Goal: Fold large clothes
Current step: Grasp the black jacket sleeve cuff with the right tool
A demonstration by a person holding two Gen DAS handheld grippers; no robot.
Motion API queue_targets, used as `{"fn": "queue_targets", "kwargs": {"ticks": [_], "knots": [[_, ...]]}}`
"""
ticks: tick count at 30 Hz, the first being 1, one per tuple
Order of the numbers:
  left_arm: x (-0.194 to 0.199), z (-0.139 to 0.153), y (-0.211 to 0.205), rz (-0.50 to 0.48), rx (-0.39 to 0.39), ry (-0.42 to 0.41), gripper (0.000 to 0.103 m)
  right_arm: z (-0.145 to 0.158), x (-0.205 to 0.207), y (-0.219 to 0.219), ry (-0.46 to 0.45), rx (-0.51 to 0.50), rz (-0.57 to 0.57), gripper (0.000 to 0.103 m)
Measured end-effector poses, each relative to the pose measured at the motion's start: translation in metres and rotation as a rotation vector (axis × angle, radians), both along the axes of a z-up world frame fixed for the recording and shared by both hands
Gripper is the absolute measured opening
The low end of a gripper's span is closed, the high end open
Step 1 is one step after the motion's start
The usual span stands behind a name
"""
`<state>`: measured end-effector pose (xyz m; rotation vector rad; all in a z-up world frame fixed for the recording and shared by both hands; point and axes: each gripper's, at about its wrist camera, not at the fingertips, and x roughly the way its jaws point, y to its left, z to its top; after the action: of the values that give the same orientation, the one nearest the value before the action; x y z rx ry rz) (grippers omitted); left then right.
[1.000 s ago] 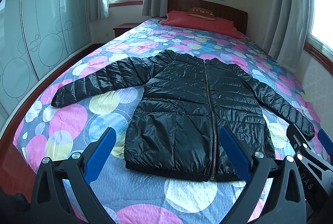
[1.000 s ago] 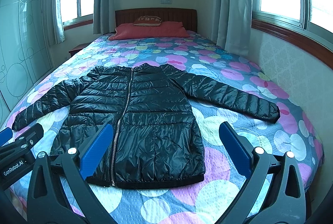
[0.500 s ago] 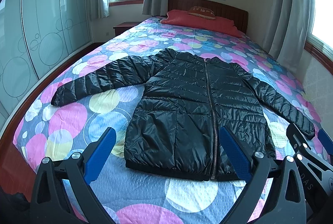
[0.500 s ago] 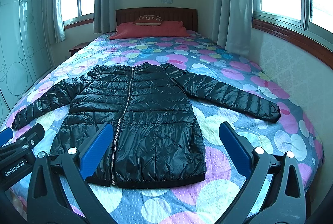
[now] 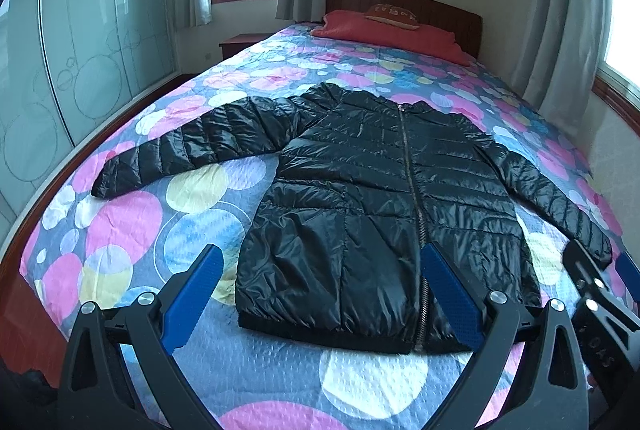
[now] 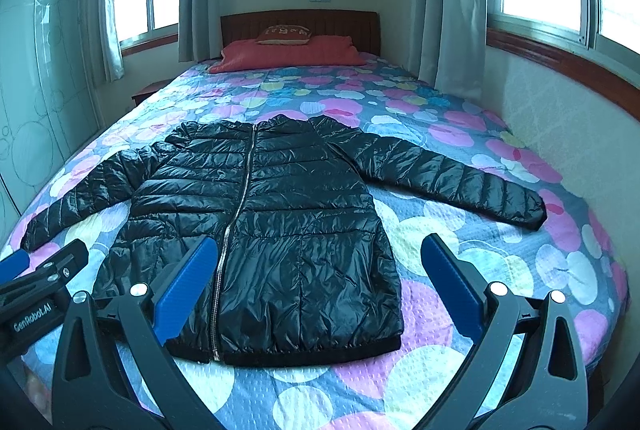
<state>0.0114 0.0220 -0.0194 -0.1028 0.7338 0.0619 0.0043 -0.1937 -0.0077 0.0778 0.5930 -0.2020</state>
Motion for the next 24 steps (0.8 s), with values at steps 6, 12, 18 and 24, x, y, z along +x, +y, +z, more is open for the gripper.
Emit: {"fn": "queue_targets", "kwargs": {"ticks": [6, 12, 18, 24], "knots": [[0.038, -0.022, 0.034, 0.105, -0.048, 0.016, 0.098, -0.017, 0.023, -0.026, -0.009, 0.041, -0.025, 0.101], [0.084, -0.071, 0.106, 0.321, -0.092, 0.092, 0.098, -0.046, 0.061, -0.113, 0.006, 0.188, -0.138, 0.101], [0.107, -0.121, 0.176, 0.551, -0.12, 0.172, 0.098, -0.092, 0.081, -0.236, 0.008, 0.427, -0.367, 0.064], [0.104, -0.134, 0.195, 0.654, -0.081, 0.16, 0.098, -0.137, 0.064, -0.328, -0.128, 0.714, -0.513, 0.064]]}}
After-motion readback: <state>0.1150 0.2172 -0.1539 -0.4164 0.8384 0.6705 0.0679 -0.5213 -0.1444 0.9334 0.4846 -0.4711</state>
